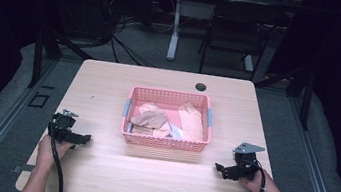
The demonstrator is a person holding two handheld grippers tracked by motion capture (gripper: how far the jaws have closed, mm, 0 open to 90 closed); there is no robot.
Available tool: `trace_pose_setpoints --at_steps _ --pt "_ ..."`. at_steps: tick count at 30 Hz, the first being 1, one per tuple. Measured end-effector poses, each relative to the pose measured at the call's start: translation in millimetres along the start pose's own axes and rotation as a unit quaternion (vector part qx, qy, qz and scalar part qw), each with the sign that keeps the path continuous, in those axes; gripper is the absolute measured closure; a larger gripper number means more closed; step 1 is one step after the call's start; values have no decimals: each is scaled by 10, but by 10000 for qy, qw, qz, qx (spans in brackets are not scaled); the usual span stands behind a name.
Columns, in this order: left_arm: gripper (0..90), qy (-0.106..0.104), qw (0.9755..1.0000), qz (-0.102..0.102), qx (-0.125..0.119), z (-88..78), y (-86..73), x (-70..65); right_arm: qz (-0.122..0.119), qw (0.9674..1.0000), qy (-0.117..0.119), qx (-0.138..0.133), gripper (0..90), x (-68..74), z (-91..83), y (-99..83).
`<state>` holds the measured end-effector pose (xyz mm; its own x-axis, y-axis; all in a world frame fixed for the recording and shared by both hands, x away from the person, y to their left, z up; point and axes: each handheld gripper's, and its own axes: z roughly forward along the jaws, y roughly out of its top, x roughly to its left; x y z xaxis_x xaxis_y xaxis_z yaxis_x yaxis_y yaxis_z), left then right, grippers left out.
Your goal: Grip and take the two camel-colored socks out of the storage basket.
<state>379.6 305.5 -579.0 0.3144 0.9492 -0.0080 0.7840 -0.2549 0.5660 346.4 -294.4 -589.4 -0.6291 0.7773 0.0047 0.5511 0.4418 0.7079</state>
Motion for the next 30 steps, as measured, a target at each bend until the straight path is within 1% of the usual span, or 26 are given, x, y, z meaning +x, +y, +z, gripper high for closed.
trace_pose_setpoints --at_steps 6,8,10,11,12,13,14,15,19,20,22,23,24,25,30 --pt "0 -6 10000 27 -15 -1 -3 4 9 10000 17 -1 0 2 1 2" --pt "0 0 10000 -8 -6 4 3 4 -6 10000 19 25 0 0 -2 4" --pt "0 -14 10000 24 55 4 20 15 -38 10000 -14 59 0 -3 -6 8" --pt "0 -16 10000 3 43 6 25 18 -30 10000 -2 50 0 -2 -5 8" --pt "0 -79 9999 -88 20 1 28 22 -11 10000 17 26 0 0 -1 6" --pt "0 -111 9999 -104 -5 -2 30 26 9 10000 11 1 0 3 2 3" --pt "0 -166 9998 -115 21 -12 37 31 9 10000 11 2 0 3 1 3" --pt "0 -161 9998 -94 21 -21 45 33 7 10000 22 5 0 3 1 4" --pt "2 -116 9999 -78 5 -87 85 21 10 10000 22 10 0 3 1 4" --pt "2 -131 9999 -52 43 -109 98 20 7 10000 21 4 0 3 1 3" --pt "2 -138 9999 -26 -14 -180 138 15 7 10000 14 4 0 4 1 3" --pt "2 -138 9999 -26 -14 -180 138 15 7 10000 13 4 0 4 1 3" --pt "2 -172 9998 -36 2 -204 156 16 7 10000 13 4 0 4 1 3" --pt "2 -254 9997 -46 46 -230 180 21 3 10000 13 -5 0 4 2 2" --pt "1 -359 9993 -96 82 -293 246 39 -3 10000 6 -18 0 4 3 1"
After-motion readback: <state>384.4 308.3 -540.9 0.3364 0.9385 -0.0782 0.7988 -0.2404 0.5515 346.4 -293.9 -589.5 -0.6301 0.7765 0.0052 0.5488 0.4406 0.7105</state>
